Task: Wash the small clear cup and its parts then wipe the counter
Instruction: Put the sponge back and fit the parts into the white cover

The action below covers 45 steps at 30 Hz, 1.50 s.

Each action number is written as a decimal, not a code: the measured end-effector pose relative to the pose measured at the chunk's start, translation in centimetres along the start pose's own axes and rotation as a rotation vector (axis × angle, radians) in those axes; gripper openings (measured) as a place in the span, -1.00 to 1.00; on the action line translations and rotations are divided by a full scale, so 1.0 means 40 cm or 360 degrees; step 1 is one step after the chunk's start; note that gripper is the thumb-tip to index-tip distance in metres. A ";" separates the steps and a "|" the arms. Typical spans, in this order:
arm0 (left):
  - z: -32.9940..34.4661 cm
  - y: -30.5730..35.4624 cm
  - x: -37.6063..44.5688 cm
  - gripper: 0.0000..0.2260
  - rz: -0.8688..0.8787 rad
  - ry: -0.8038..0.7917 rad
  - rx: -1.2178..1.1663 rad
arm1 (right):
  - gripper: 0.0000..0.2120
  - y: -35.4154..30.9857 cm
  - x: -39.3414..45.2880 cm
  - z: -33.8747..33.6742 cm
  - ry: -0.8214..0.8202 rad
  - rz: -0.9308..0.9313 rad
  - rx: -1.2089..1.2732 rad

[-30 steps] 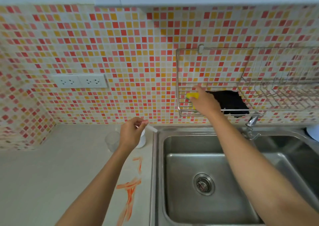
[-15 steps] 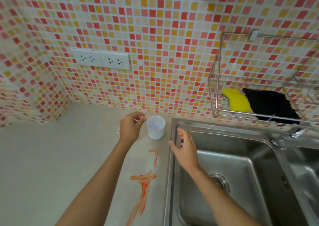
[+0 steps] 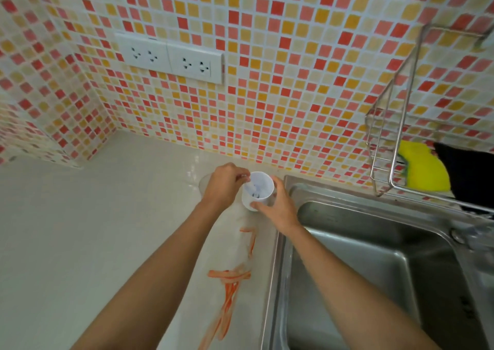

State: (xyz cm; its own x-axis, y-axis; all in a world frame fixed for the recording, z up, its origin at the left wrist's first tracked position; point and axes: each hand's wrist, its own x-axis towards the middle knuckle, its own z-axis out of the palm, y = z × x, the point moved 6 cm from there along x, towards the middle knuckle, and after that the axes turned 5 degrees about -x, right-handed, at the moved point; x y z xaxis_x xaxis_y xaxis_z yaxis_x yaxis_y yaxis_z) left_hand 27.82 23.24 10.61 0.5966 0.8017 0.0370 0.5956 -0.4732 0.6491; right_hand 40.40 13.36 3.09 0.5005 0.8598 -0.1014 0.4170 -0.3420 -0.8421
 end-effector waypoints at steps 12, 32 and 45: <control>0.060 -0.009 0.033 -0.80 0.0070 -0.0117 0.0087 | -0.19 0.022 0.020 0.021 -0.0070 0.0104 0.0001; -0.002 -0.028 -0.035 -0.58 0.0133 0.0292 -0.0286 | 0.06 0.019 0.036 0.047 -0.0128 0.0122 0.0098; 0.041 -0.337 -0.140 -0.22 -0.0522 0.0231 -0.0480 | -0.32 0.043 0.020 0.005 -0.0160 0.0488 0.0345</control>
State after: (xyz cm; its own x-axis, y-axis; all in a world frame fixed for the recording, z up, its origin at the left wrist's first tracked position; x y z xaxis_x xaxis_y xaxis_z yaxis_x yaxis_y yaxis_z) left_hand 17.36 24.53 0.41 0.3088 0.9441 -0.1153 0.5443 -0.0760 0.8355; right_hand 41.36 13.54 1.47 0.4957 0.7665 -0.4083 0.0840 -0.5103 -0.8559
